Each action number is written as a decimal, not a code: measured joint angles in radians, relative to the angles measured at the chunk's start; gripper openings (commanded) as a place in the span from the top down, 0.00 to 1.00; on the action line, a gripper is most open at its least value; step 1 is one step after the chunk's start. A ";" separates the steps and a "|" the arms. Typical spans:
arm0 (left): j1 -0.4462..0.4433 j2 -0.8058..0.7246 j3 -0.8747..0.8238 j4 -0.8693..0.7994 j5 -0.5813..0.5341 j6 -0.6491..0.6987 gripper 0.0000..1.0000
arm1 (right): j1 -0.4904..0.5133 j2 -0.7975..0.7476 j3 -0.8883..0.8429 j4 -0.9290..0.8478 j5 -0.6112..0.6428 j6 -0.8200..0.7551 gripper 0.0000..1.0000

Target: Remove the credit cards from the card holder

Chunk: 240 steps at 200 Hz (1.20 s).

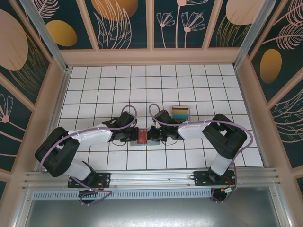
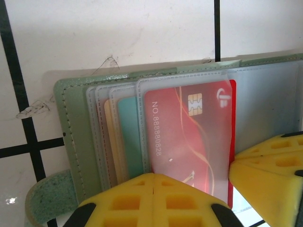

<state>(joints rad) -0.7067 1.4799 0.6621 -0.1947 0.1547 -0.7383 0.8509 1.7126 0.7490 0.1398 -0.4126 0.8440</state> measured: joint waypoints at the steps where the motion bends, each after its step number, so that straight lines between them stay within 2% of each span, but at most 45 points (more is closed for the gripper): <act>1: 0.000 0.000 0.000 0.000 0.000 0.000 0.98 | 0.000 -0.002 -0.001 0.000 0.000 0.000 1.00; 58: 0.000 0.000 0.000 0.000 -0.006 0.000 0.99 | -0.008 -0.036 -0.041 0.003 0.004 0.000 1.00; 70: 0.000 0.000 0.000 0.000 -0.006 0.000 0.99 | -0.008 -0.037 -0.041 0.003 0.006 0.000 0.88; 87: 0.000 0.000 0.000 0.000 -0.006 0.000 0.99 | -0.008 -0.037 -0.040 0.003 0.008 0.001 0.82; 129: 0.000 0.000 0.000 0.000 -0.005 0.000 0.99 | -0.008 -0.008 -0.007 0.004 0.006 0.000 0.80; 157: 0.000 0.000 0.000 0.000 -0.005 0.000 0.99 | -0.008 0.006 0.003 0.010 -0.001 0.000 0.80; 171: 0.000 0.000 0.000 0.000 -0.004 0.000 1.00 | -0.008 0.008 0.004 0.012 -0.001 -0.001 0.93; 193: 0.000 0.000 0.000 0.000 -0.004 0.000 1.00 | -0.013 0.009 0.004 0.022 -0.005 -0.002 1.00; 240: 0.000 0.001 0.004 -0.007 -0.010 0.000 1.00 | -0.037 -0.008 -0.028 0.041 -0.016 0.000 1.00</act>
<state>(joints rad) -0.7067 1.4811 0.6659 -0.2016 0.1448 -0.7383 0.8139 1.7050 0.7212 0.1806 -0.4290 0.8436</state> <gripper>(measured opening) 0.060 0.050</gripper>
